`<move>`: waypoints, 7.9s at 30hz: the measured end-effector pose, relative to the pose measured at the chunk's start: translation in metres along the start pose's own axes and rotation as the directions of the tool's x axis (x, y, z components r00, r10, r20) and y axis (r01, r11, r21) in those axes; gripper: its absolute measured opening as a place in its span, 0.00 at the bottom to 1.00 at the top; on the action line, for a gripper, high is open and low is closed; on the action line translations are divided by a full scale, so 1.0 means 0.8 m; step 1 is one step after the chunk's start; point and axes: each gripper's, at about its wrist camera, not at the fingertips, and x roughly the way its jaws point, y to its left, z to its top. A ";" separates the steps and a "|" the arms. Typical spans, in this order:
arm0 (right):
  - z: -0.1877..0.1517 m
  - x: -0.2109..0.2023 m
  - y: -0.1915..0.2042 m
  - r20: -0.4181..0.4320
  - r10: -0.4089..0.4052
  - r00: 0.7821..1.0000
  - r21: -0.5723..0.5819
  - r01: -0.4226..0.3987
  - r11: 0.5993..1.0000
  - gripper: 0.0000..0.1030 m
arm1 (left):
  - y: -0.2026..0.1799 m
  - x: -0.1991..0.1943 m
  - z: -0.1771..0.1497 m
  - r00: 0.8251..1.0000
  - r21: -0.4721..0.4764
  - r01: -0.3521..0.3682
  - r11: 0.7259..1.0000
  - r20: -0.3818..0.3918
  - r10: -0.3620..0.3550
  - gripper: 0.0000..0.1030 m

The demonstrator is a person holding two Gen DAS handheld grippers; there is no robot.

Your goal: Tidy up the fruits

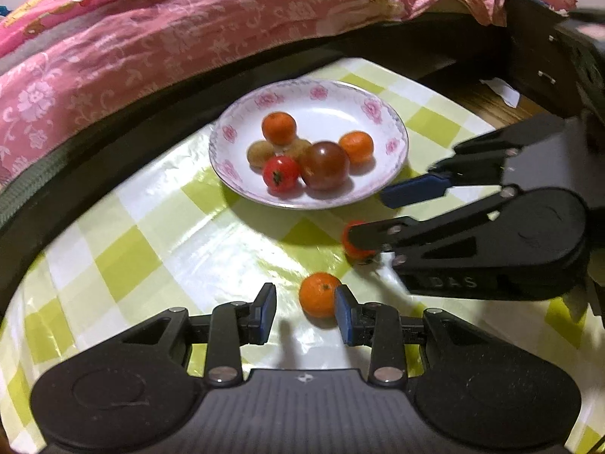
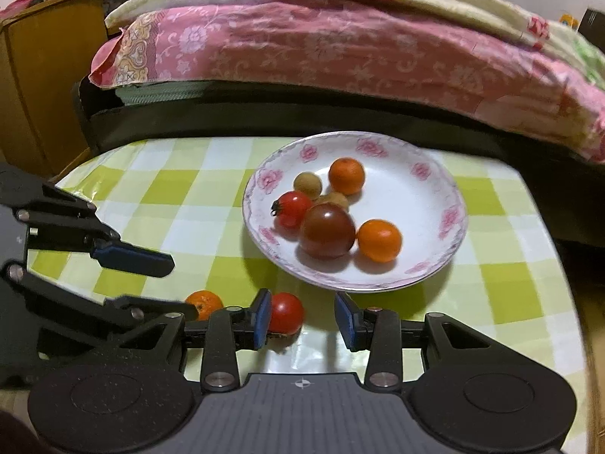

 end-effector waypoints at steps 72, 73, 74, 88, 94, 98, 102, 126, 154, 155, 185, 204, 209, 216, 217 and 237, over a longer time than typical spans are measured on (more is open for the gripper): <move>0.016 -0.025 -0.021 0.029 -0.006 1.000 0.027 0.006 1.000 0.23 | 0.004 0.006 0.046 0.995 -0.046 -0.018 0.999 0.096 0.022 0.36; 0.020 -0.024 -0.023 0.036 -0.012 0.999 0.029 0.011 1.000 0.23 | 0.004 0.007 0.051 0.994 -0.046 -0.022 0.999 0.103 0.026 0.36; 0.024 -0.024 -0.027 0.043 -0.016 0.999 0.033 0.015 0.999 0.23 | 0.005 0.009 0.056 0.993 -0.047 -0.026 0.999 0.110 0.031 0.36; 0.062 0.012 -0.067 0.092 -0.054 0.994 0.069 0.048 0.996 0.24 | 0.019 0.059 0.099 0.989 -0.060 -0.069 0.996 0.130 0.076 0.36; 0.071 0.029 -0.079 0.093 -0.058 0.994 0.066 0.052 0.996 0.24 | 0.026 0.074 0.109 0.986 -0.075 -0.074 0.994 0.142 0.084 0.36; 0.076 0.041 -0.086 0.089 -0.059 0.994 0.068 0.053 0.996 0.24 | 0.028 0.084 0.112 0.987 -0.070 -0.073 0.995 0.139 0.083 0.36; 0.075 0.050 -0.091 0.082 -0.060 0.995 0.074 0.054 0.996 0.26 | 0.024 0.089 0.114 0.985 -0.048 -0.089 0.995 0.146 0.095 0.35; 0.076 0.040 -0.102 0.116 -0.085 0.990 0.086 0.076 0.993 0.34 | 0.017 0.081 0.112 0.982 -0.041 -0.079 0.996 0.166 0.085 0.37; 0.042 -0.007 -0.083 0.090 -0.111 0.990 0.139 0.098 0.986 0.34 | 0.002 0.037 0.087 0.981 -0.090 -0.109 0.990 0.153 0.122 0.44; 0.041 -0.008 -0.081 0.088 -0.108 0.990 0.139 0.095 0.986 0.34 | 0.001 0.036 0.086 0.981 -0.092 -0.109 0.990 0.152 0.122 0.45; 0.018 -0.038 -0.064 0.085 -0.125 0.989 0.192 0.107 0.976 0.34 | -0.008 0.010 0.062 0.970 -0.146 -0.175 0.974 0.144 0.196 0.77; 0.007 -0.052 -0.055 0.094 -0.139 0.986 0.208 0.117 0.971 0.35 | -0.012 0.000 0.052 0.962 -0.168 -0.208 0.963 0.143 0.233 0.88; 0.006 -0.054 -0.054 0.097 -0.155 0.983 0.211 0.132 0.969 0.35 | -0.012 -0.002 0.051 0.960 -0.174 -0.211 0.962 0.148 0.237 0.88; 0.003 -0.056 -0.049 0.090 -0.163 0.983 0.207 0.142 0.968 0.35 | -0.012 -0.004 0.048 0.960 -0.179 -0.211 0.961 0.146 0.238 0.88; 0.003 -0.057 -0.049 0.092 -0.165 0.982 0.206 0.143 0.968 0.35 | -0.012 -0.005 0.048 0.960 -0.179 -0.211 0.961 0.146 0.238 0.88; -0.004 -0.073 -0.036 0.099 -0.173 0.980 0.203 0.150 0.968 0.36 | -0.018 -0.022 0.032 0.959 -0.203 -0.211 0.956 0.147 0.243 0.88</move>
